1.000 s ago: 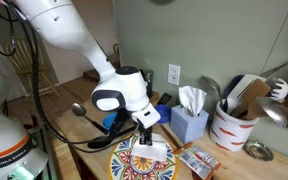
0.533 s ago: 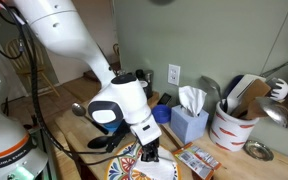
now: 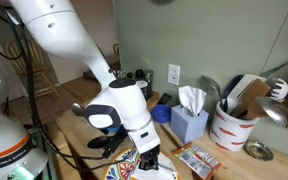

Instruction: Lift the paper towel on the yellow chopping board, dip it in water in the blue bowl to the left, the wipe the board and the put it on the cupboard to the right

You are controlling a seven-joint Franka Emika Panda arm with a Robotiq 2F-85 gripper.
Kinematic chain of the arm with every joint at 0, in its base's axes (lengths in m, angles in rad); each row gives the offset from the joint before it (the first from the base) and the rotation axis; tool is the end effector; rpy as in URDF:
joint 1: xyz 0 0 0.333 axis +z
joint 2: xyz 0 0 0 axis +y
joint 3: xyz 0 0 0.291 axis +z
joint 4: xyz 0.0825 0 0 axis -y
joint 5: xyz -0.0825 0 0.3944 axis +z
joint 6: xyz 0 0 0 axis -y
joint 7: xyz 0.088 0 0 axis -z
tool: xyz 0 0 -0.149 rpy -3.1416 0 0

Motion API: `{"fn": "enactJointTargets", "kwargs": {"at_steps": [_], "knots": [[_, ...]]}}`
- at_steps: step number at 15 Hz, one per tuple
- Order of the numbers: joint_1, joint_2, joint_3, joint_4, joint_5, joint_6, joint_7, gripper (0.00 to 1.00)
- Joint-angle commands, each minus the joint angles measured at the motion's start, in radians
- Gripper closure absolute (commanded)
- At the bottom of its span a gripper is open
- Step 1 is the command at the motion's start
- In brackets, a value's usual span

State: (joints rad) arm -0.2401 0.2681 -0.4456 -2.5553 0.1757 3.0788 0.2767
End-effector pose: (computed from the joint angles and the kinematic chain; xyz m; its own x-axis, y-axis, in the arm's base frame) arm 0.3571 -0.3305 0.1356 0.4248 -0.8564 0.2935 -0.8917 -0.4517 -0.0273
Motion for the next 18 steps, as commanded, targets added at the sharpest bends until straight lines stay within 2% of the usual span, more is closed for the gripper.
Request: {"fn": "enactJointTargets", "kwargs": {"at_steps": [1, 6, 9, 10, 15, 18], "knots": [[-0.027, -0.033, 0.044, -0.027, 0.031, -0.024, -0.012, 0.99], [-0.073, -0.056, 0.138, -0.037, 0.057, -0.025, -0.033, 0.99], [-0.132, -0.084, 0.239, -0.039, 0.108, -0.045, -0.063, 0.99], [-0.164, -0.097, 0.293, -0.040, 0.142, -0.056, -0.087, 0.99], [-0.238, -0.106, 0.463, -0.020, 0.299, -0.107, -0.212, 0.99], [-0.217, -0.148, 0.427, -0.053, 0.254, -0.115, -0.191, 0.99]]}}
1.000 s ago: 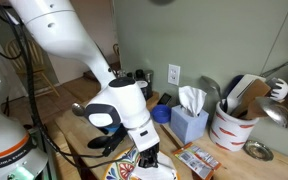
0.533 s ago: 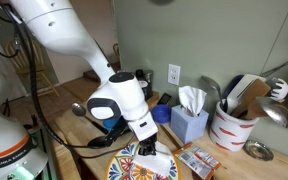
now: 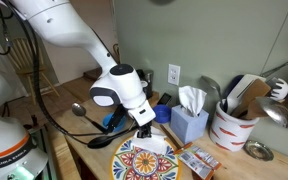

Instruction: Lift the paper towel on the yellow chopping board, dip it in water in the blue bowl to the left, the wipe the board and the put it on the cupboard to the right

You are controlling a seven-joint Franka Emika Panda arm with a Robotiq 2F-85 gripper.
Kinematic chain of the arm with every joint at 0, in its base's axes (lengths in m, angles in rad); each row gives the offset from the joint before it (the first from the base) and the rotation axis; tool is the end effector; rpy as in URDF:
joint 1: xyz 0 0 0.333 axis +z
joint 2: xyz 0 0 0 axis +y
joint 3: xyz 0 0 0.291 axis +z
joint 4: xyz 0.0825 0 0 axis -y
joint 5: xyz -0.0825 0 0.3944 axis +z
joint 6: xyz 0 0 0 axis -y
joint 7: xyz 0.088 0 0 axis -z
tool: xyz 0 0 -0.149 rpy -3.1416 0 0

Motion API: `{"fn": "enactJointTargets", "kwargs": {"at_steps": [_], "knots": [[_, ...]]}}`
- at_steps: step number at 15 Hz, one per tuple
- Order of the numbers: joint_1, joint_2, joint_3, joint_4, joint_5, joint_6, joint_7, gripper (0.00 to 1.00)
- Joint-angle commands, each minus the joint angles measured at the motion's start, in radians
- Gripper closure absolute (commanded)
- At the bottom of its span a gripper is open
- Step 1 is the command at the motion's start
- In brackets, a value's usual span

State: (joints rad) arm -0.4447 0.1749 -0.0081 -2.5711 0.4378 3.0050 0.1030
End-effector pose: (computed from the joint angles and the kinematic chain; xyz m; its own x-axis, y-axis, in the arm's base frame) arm 0.4168 -0.2345 0.1492 0.5281 -0.8246 0.2029 -0.8066 -0.5618 -0.1839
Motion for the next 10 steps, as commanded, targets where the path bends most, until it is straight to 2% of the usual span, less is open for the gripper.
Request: {"fn": "enactJointTargets", "kwargs": {"at_steps": [1, 2, 3, 4, 7, 9, 10], "knots": [[-0.014, -0.083, -0.022, -0.052, -0.018, -0.059, -0.013, 0.99], [-0.009, -0.125, -0.054, -0.082, -0.051, -0.071, 0.010, 0.99], [0.049, -0.154, -0.143, -0.105, -0.088, -0.080, 0.030, 0.99], [0.012, -0.185, -0.149, -0.136, -0.180, -0.079, 0.091, 0.99], [-0.026, -0.229, -0.240, -0.165, -0.412, -0.142, 0.209, 0.99], [-0.063, -0.250, -0.249, -0.158, -0.562, -0.198, 0.305, 0.99], [-0.068, -0.249, -0.246, -0.150, -0.588, -0.217, 0.325, 0.99]]}}
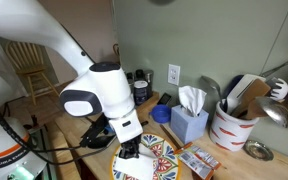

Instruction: Lift the paper towel on the yellow chopping board, dip it in water in the blue bowl to the left, the wipe the board and the put it on the cupboard to the right

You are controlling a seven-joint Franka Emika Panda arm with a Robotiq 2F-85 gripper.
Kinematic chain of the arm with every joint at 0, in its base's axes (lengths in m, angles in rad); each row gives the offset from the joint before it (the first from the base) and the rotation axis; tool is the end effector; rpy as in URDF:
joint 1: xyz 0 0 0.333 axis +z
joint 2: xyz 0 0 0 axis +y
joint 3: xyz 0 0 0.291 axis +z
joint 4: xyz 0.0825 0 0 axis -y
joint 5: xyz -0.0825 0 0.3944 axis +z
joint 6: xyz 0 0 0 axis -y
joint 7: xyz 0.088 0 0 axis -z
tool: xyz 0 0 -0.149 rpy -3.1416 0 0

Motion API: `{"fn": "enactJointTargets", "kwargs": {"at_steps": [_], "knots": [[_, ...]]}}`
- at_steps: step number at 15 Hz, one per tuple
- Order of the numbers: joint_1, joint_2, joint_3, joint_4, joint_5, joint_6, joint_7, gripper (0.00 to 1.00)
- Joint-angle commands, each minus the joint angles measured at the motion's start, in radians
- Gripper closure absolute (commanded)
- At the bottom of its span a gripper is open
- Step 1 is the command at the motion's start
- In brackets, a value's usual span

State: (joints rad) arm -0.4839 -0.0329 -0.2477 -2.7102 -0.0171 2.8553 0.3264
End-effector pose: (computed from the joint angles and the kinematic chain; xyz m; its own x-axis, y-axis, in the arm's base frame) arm 0.3258 -0.2898 0.1794 0.4928 -0.8540 0.1667 -0.8599 -0.5073 -0.0569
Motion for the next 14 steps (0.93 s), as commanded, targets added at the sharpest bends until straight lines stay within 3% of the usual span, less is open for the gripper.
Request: {"fn": "enactJointTargets", "kwargs": {"at_steps": [1, 4, 10, 14], "knots": [[0.011, -0.048, -0.038, -0.009, -0.128, -0.084, 0.091, 0.99], [0.057, -0.028, -0.024, -0.002, -0.062, -0.090, 0.041, 0.99], [0.101, 0.073, -0.036, 0.036, -0.111, -0.145, 0.084, 0.99], [0.116, 0.134, -0.076, 0.058, -0.166, -0.115, 0.128, 0.99]]}}
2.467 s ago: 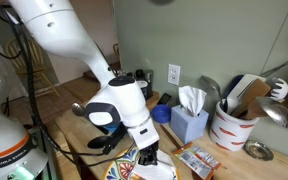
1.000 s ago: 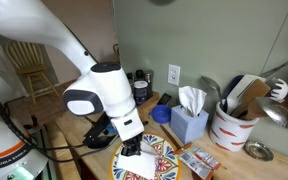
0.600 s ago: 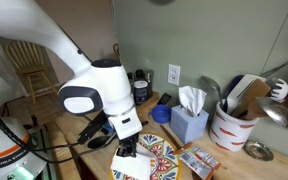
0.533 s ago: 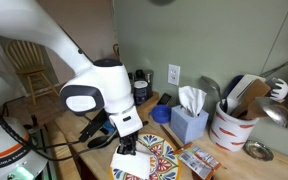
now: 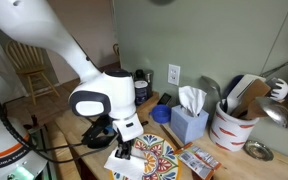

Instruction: Lift the paper towel on the yellow chopping board, dip it in water in the blue bowl to the left, the wipe the board and the put it on the cupboard to the right

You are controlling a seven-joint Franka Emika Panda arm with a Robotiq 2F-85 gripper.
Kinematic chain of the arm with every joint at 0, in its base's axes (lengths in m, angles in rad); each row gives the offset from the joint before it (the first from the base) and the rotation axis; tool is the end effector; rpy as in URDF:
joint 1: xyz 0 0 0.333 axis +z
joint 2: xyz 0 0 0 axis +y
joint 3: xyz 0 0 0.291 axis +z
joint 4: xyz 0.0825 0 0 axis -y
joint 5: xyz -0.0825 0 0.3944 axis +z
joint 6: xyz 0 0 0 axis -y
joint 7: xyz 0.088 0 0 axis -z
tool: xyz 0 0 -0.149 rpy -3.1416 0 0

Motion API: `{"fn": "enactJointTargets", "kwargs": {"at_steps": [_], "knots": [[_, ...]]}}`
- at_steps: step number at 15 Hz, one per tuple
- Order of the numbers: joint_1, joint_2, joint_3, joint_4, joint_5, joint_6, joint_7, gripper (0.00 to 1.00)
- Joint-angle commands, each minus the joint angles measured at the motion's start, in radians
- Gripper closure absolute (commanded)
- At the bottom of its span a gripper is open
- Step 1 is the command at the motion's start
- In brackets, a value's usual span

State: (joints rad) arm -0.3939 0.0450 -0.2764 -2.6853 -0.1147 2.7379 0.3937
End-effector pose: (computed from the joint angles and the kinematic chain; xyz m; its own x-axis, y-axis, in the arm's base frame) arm 0.3279 -0.2595 0.1438 0.5752 -0.8175 0.0275 -0.8176 -0.5735 0.0515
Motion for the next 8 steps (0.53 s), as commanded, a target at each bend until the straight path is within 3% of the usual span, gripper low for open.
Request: {"fn": "enactJointTargets", "kwargs": {"at_steps": [1, 8], "knots": [[0.033, 0.069, -0.064, 0.043, -0.096, 0.008, 0.084, 0.99], [0.105, 0.136, -0.186, 0.127, -0.351, 0.022, 0.324, 0.99]]}}
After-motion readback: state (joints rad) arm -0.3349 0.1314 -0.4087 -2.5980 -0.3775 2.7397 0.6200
